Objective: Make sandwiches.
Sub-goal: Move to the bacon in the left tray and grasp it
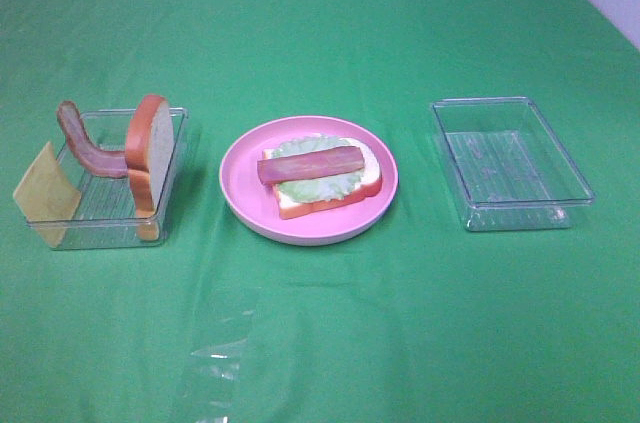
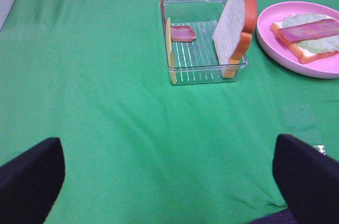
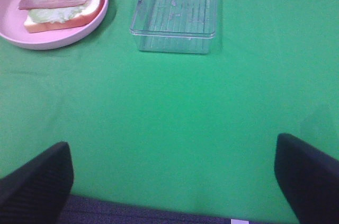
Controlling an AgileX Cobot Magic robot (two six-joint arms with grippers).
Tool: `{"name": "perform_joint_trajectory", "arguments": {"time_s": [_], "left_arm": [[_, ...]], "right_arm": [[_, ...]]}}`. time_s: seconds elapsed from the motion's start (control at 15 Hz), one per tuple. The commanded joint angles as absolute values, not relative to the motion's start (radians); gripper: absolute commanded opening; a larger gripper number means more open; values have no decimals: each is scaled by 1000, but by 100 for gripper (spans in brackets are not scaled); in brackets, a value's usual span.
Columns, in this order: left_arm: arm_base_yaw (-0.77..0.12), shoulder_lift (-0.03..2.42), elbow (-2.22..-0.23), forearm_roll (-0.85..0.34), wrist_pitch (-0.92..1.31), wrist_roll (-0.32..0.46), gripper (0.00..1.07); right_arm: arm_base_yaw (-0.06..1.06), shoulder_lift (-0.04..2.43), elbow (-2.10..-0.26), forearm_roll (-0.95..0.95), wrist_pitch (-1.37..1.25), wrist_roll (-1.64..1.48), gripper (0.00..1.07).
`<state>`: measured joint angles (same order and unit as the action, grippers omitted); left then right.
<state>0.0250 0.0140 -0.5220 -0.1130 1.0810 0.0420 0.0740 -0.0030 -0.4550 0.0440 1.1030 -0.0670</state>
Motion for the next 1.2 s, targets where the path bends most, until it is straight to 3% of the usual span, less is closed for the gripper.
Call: {"name": "perform_joint_trajectory", "arguments": {"time_s": [0.07, 1.2], "left_arm": [[20, 14, -517, -114, 1076, 38, 100], [20, 55, -528, -106, 1066, 31, 100]], "right_arm": [[47, -38, -452, 49, 1098, -74, 99], [48, -36, -452, 49, 1098, -74, 99]]}}
